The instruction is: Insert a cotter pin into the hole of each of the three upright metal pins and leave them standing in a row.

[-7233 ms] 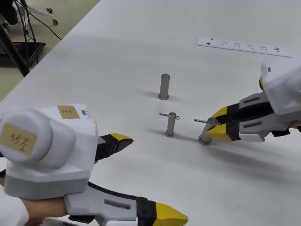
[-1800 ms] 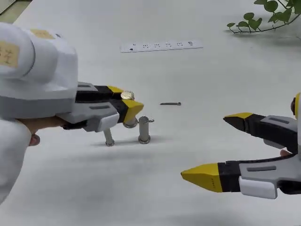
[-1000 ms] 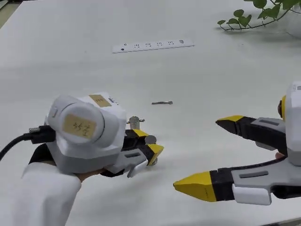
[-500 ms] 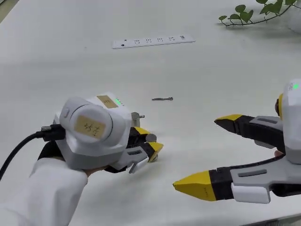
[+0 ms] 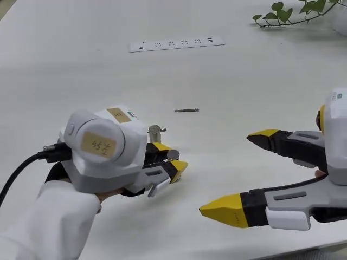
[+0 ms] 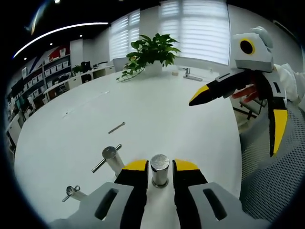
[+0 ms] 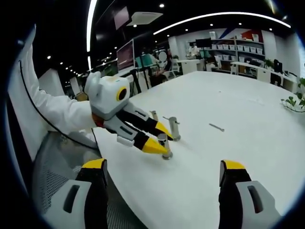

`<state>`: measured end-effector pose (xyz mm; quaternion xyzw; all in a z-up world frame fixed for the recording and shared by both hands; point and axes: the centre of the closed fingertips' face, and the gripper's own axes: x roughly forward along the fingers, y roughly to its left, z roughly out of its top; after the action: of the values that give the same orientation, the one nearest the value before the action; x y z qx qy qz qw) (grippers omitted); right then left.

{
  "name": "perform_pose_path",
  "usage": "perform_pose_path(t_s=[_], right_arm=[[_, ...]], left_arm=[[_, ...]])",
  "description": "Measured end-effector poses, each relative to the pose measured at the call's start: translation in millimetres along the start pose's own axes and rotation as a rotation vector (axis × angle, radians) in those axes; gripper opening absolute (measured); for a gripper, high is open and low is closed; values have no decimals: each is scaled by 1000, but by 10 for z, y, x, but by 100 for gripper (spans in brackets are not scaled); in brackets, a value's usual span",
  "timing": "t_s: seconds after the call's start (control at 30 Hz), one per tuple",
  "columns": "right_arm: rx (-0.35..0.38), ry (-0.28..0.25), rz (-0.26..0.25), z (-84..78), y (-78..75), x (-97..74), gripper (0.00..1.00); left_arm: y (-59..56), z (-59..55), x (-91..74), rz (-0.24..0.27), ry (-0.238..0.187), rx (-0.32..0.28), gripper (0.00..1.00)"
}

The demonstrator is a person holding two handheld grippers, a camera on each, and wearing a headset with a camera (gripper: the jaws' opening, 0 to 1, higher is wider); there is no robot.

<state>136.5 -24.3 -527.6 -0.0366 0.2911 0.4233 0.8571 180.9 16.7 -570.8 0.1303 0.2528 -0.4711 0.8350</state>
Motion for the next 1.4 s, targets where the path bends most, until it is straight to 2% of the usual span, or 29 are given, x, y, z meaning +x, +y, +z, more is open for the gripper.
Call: perform_pose_path(t_s=[0.03,0.13,0.2,0.33,0.5,0.6,0.67,0.8,0.93,1.03,1.17,1.33,1.4], right_arm=[[-3,1,-3,-1,-4,-5,95],[-7,-1,-9,11,-23,-10,95],[-6,-3,-10,12,-39,-10,95],[-4,11,-9,-22,-63,-7,95],[-5,21,-10,-34,-72,-15,95],[-7,30,-13,-40,-94,-18,94],[-9,38,-15,-43,-110,-22,94],[-23,47,-13,-18,-131,-39,94],[-37,53,-11,15,-158,-45,94],[-55,70,-10,25,-200,-48,93],[-76,99,-14,21,-275,-38,89],[-114,152,-44,103,-493,-21,75],[-137,177,-62,142,-595,-8,74]], left_arm=[[-15,-10,-12,-9,5,2,30],[-57,-36,-87,-34,11,-1,45],[-98,-48,-159,-52,15,-10,52],[-137,-68,-322,-47,9,-32,65],[-178,-77,-489,-42,-29,-73,81],[-219,-48,-597,-55,-70,-142,84],[-203,-37,-660,-38,-84,-179,86],[-167,-26,-762,-4,-109,-217,99],[-166,-102,-804,9,-84,-249,99],[-164,-171,-816,24,-59,-229,99],[-169,-209,-813,29,-47,-228,99],[-145,-338,-790,57,16,-180,99],[-146,-344,-784,55,6,-195,99]])
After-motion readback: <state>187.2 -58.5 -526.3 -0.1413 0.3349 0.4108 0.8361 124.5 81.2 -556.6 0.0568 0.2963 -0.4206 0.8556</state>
